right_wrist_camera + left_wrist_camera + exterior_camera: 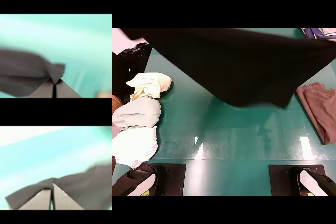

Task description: Fold the shirts.

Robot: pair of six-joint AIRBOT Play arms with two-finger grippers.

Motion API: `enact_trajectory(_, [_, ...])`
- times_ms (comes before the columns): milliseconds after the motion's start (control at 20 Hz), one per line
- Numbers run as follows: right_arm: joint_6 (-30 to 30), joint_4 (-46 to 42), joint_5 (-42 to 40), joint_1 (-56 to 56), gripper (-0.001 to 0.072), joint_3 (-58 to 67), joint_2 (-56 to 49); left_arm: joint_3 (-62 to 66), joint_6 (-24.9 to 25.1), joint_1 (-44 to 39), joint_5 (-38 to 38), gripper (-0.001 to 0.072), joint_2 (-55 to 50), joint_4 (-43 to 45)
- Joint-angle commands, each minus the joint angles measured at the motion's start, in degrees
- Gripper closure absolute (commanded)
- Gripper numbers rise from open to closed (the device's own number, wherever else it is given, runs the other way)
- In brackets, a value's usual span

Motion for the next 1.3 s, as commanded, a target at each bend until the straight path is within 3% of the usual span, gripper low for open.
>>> enact_trajectory(0, [0.46, -0.59, 0.87, -4.79, 0.0697, 8.96, 6.60, 12.24, -2.27, 0.02, 2.14, 0.0682, 3.76, 1.03])
enact_trajectory(300, [4.28, -0.35, 4.42, -14.10, 0.0697, 17.31, 8.72, 18.21, -2.99, 0.02, 4.59, 0.0682, 3.56, -1.09])
enact_trajectory(500, [9.25, -0.52, 11.52, -9.62, 0.0698, 15.76, 2.69, 5.66, -2.97, 0.02, 3.91, 0.0682, 0.52, 1.01])
enact_trajectory(650, [11.17, -2.78, 13.90, -1.53, 0.0697, 6.99, -4.50, -2.49, -3.04, 0.02, 0.83, 0.0681, -8.07, 4.42])
enact_trajectory(850, [14.32, -17.68, 7.39, 7.17, 0.0697, -6.12, -15.69, -8.15, -2.99, 0.02, -0.31, 0.0681, -24.41, 3.56])
enact_trajectory(1100, [14.32, -18.01, -4.39, 8.04, 0.0697, -9.38, -30.64, -8.52, -2.75, 0.02, 8.09, 0.0681, -42.18, 2.93])
enact_trajectory(1250, [14.32, -17.97, -5.16, 8.04, 0.0696, -3.65, -37.31, -8.46, -2.80, 0.02, 14.53, 0.0681, -46.62, 2.05])
